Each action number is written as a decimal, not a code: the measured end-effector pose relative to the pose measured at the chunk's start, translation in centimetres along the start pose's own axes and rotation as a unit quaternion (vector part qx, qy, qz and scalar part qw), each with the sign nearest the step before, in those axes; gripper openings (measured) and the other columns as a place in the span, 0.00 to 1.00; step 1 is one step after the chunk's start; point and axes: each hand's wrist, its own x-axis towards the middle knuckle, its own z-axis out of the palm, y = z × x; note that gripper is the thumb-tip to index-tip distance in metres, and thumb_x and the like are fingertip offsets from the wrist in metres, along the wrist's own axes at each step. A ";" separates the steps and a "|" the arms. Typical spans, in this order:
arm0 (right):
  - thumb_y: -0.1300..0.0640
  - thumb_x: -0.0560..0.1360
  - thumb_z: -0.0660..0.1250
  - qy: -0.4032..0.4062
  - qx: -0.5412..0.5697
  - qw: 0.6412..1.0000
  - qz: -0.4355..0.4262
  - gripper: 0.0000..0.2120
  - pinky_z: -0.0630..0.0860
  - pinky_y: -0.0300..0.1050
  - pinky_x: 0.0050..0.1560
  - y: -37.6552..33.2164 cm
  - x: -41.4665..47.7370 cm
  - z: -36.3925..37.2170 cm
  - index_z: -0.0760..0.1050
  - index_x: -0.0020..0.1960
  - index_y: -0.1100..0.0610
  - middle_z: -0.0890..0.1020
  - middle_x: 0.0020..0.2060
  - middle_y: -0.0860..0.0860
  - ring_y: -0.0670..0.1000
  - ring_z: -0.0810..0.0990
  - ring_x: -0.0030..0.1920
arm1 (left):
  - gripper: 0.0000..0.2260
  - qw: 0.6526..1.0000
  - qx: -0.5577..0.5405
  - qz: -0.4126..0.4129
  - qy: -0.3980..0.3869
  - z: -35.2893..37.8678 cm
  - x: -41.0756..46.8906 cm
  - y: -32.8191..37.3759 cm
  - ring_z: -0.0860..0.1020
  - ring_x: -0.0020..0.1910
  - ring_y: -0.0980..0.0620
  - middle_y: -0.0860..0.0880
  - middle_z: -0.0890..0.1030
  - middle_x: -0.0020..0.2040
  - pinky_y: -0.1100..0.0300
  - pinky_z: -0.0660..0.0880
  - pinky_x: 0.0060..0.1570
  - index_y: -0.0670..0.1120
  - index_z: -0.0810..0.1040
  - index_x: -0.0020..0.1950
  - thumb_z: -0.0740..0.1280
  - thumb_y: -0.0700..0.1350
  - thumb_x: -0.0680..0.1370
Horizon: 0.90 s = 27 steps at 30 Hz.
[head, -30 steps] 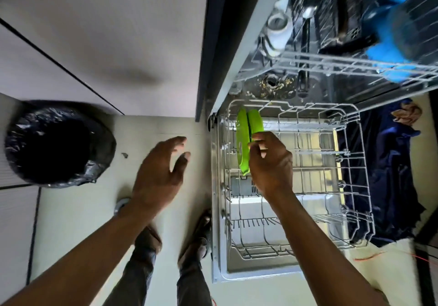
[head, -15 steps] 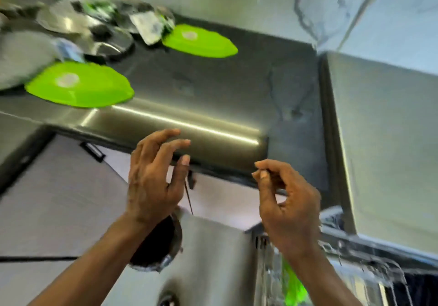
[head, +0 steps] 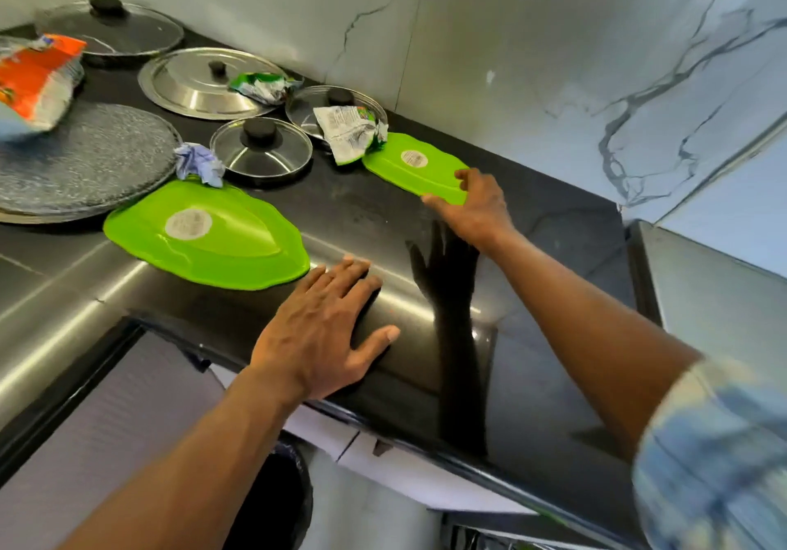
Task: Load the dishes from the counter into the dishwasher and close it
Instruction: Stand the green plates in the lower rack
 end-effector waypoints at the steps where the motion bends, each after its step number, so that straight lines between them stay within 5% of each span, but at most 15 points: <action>1: 0.33 0.70 0.73 -0.025 -0.038 0.999 0.011 0.42 0.69 0.57 0.71 -0.4 2.1 0.1 0.66 0.75 0.54 0.72 0.69 0.57 0.59 0.70 0.71 | 0.35 1.000 0.002 0.001 0.003 0.0 0.1 -0.1 0.59 0.83 0.49 0.49 0.65 0.82 0.48 0.56 0.82 0.51 0.69 0.79 0.52 0.71 0.79; 4: 0.26 0.62 0.74 -0.050 -0.100 0.993 0.041 0.55 0.66 0.61 0.74 -0.8 7.8 0.1 0.62 0.77 0.57 0.68 0.74 0.60 0.63 0.66 0.75 | 0.35 1.000 0.005 0.005 0.007 0.0 0.3 0.1 0.60 0.83 0.49 0.48 0.66 0.82 0.47 0.57 0.82 0.51 0.70 0.78 0.54 0.71 0.79; 7: 0.26 0.52 0.78 -0.117 -0.113 0.985 0.056 0.65 0.69 0.53 0.72 -1.2 11.6 0.0 0.61 0.77 0.60 0.69 0.75 0.59 0.60 0.69 0.73 | 0.35 1.000 0.000 0.007 -0.001 0.0 0.6 0.0 0.60 0.83 0.48 0.47 0.66 0.81 0.46 0.58 0.81 0.50 0.71 0.77 0.56 0.71 0.78; 12: 0.18 0.37 0.72 -0.208 -0.219 0.952 0.060 0.75 0.72 0.49 0.57 -0.6 14.3 0.1 0.67 0.75 0.59 0.76 0.69 0.55 0.58 0.76 0.58 | 0.33 1.000 -0.012 0.003 -0.005 0.1 0.5 -0.5 0.61 0.82 0.46 0.46 0.67 0.81 0.45 0.59 0.80 0.50 0.71 0.76 0.57 0.70 0.79; 14: 0.16 0.34 0.71 -0.210 -0.237 0.946 0.065 0.76 0.75 0.52 0.60 -0.6 14.8 0.2 0.69 0.73 0.58 0.77 0.66 0.55 0.58 0.75 0.55 | 0.32 1.000 -0.014 0.002 -0.005 0.2 0.5 -0.6 0.61 0.82 0.46 0.46 0.66 0.81 0.45 0.58 0.81 0.50 0.70 0.76 0.58 0.69 0.79; 18: 0.19 0.33 0.75 -0.217 -0.216 0.946 0.106 0.79 0.75 0.58 0.66 -0.7 14.8 0.0 0.65 0.75 0.60 0.75 0.69 0.56 0.60 0.77 0.63 | 0.32 1.000 -0.015 0.000 0.002 0.5 0.4 -0.6 0.60 0.83 0.47 0.47 0.66 0.81 0.45 0.58 0.81 0.51 0.70 0.77 0.58 0.69 0.79; 22: 0.25 0.42 0.80 -0.208 -0.088 0.961 0.159 0.65 0.77 0.51 0.59 1.2 13.3 -0.9 0.71 0.70 0.60 0.79 0.59 0.52 0.55 0.80 0.57 | 0.32 1.000 -0.010 -0.002 0.002 0.5 0.4 -0.7 0.61 0.82 0.47 0.47 0.67 0.81 0.45 0.60 0.81 0.51 0.70 0.76 0.58 0.69 0.79; 24: 0.33 0.50 0.83 -0.163 0.071 0.967 0.181 0.48 0.78 0.45 0.52 2.6 11.5 -1.1 0.76 0.62 0.58 0.83 0.54 0.49 0.50 0.82 0.51 | 0.32 1.000 -0.008 -0.003 0.010 0.5 0.5 -0.8 0.62 0.82 0.47 0.47 0.68 0.80 0.45 0.60 0.80 0.51 0.71 0.76 0.58 0.69 0.79; 27: 0.54 0.66 0.82 -0.057 0.338 0.925 0.166 0.33 0.82 0.48 0.56 3.9 8.1 -1.1 0.77 0.67 0.63 0.83 0.62 0.58 0.53 0.84 0.54 | 0.31 1.000 -0.014 0.001 0.023 0.3 0.5 -0.7 0.64 0.81 0.47 0.47 0.70 0.79 0.47 0.60 0.80 0.51 0.73 0.74 0.59 0.69 0.78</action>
